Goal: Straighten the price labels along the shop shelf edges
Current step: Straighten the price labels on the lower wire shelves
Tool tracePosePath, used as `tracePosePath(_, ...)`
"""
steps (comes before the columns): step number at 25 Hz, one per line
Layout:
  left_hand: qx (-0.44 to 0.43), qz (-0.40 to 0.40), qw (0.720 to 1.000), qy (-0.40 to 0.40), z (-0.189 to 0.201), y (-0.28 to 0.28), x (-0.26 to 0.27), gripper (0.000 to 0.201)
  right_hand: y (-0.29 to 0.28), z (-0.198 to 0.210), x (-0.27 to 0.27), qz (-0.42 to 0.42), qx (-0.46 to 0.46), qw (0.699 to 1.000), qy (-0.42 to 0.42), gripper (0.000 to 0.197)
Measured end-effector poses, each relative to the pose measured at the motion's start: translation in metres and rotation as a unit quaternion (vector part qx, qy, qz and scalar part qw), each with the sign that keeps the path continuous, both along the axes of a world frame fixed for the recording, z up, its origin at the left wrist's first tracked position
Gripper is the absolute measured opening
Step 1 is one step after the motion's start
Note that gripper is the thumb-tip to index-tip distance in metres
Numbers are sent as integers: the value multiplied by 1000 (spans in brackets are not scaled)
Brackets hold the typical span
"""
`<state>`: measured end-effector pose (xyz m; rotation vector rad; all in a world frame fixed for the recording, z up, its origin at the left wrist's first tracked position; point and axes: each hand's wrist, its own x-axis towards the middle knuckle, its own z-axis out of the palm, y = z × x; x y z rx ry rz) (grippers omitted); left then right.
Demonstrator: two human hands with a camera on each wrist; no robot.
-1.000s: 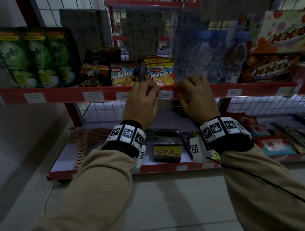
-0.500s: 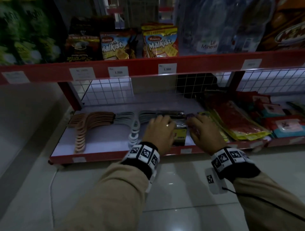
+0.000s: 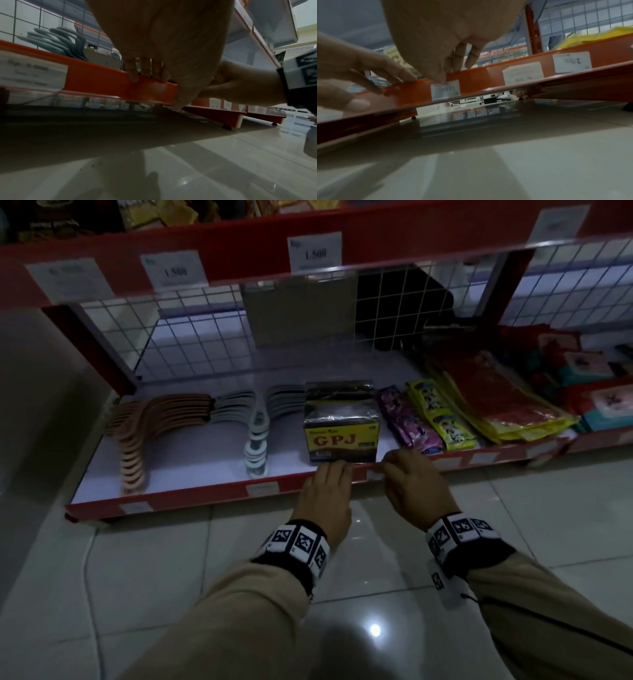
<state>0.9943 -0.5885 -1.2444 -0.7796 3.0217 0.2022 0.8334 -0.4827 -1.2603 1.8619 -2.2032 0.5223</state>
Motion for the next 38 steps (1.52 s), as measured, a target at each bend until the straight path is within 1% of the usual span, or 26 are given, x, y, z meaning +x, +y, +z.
tracePosePath(4, -5, 0, 1000, 15, -5, 1, 1, 69, 3, -12, 3, -12, -15, 1000, 10, 34)
tracePosePath(8, -9, -7, 999, 38, -8, -1, 1, 63, 12, -24, 9, -28, 11, 999, 28, 39)
tracePosePath(9, -11, -5, 999, 40, -8, -1, 1, 62, 13, -24, 11, -36, 8, 999, 22, 40)
tracePosePath(11, -15, -1, 999, 44, -8, 0, 1, 62, 9, -19, 14, -52, -14, 998, 12, 35)
tracePosePath(13, -14, 6, 999, 49, -8, 1, 2, 63, 0, -13, 16, -75, -15, 997, 1, 31)
tracePosePath(15, -18, 12, 998, 57, -8, 3, 4, 64, -5, -9, 17, -102, 8, 995, -13, 34)
tracePosePath(17, -36, 4, 998, 60, -9, 4, 7, 63, -6, -10, 19, -113, 26, 993, -4, 40)
tracePosePath(19, -47, -5, 998, 46, -9, 5, 9, 61, -5, -11, 21, -112, 32, 993, 12, 44)
tracePosePath(21, -47, 1, 998, 42, -10, 6, 9, 60, -4, -12, 20, -104, 20, 994, 9, 39)
tracePosePath(24, -58, 9, 997, 41, -8, 6, 6, 54, -3, -13, 16, -78, -5, 997, -20, 30)
tracePosePath(26, -60, 12, 997, 46, -5, 6, 3, 50, -1, -13, 14, -63, -8, 998, -28, 30)
tracePosePath(28, -44, 16, 997, 55, -4, 5, 1, 48, 2, -13, 15, -55, -10, 998, -14, 32)
tracePosePath(31, -28, 15, 998, 54, -7, 4, 1, 47, 3, -10, 16, -56, -4, 998, 2, 32)
tracePosePath(34, -26, 14, 998, 51, -6, 3, 0, 45, -1, -7, 19, -66, 3, 998, -3, 33)
tracePosePath(38, -39, 12, 998, 46, -5, 3, 1, 44, -4, -4, 20, -74, 27, 997, 12, 22)
